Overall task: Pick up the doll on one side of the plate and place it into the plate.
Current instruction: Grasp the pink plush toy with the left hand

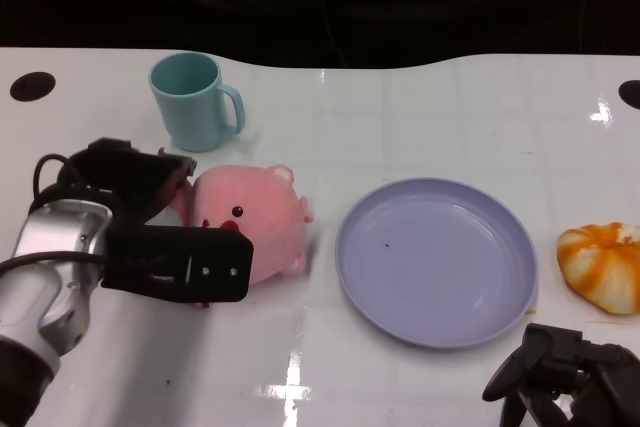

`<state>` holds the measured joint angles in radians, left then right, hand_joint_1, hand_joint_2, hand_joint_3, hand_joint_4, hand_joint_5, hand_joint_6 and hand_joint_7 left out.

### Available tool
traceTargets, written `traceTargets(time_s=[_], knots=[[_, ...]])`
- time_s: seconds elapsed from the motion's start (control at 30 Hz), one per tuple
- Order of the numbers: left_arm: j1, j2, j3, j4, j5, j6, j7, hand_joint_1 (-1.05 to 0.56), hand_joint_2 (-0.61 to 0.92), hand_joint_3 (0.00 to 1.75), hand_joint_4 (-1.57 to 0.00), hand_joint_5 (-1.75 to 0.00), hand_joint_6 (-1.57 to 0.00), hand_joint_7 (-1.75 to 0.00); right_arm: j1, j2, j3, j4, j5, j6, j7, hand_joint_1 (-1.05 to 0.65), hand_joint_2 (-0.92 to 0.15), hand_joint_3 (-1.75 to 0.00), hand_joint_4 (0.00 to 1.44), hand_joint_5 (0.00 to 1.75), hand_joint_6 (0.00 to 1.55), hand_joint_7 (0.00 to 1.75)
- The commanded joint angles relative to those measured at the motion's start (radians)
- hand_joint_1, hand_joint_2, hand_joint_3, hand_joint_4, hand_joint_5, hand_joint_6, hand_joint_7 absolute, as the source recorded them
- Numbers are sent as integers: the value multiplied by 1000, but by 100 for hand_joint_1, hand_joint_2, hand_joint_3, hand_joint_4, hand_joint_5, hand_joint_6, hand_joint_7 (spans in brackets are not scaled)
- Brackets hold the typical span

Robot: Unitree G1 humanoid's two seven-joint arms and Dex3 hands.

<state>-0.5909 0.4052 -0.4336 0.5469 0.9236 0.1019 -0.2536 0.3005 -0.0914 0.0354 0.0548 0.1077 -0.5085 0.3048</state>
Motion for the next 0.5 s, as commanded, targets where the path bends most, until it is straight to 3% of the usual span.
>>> traceTargets(time_s=[0.03, 0.5], knots=[[-59, -20, -27, 121, -18, -7, 23, -75, 92, 9, -6, -25, -25, 0, 8, -12, -9, -18, 5, -1, -3, -96, -92, -45, 93, 145, 89, 112], [-184, -143, -137, 588, -77, -120, 170, -69, 92, 3, -21, -10, -32, -1, 37, -14, -7, -51, 8, 6, -1, -96, -92, -44, 92, 145, 89, 113]])
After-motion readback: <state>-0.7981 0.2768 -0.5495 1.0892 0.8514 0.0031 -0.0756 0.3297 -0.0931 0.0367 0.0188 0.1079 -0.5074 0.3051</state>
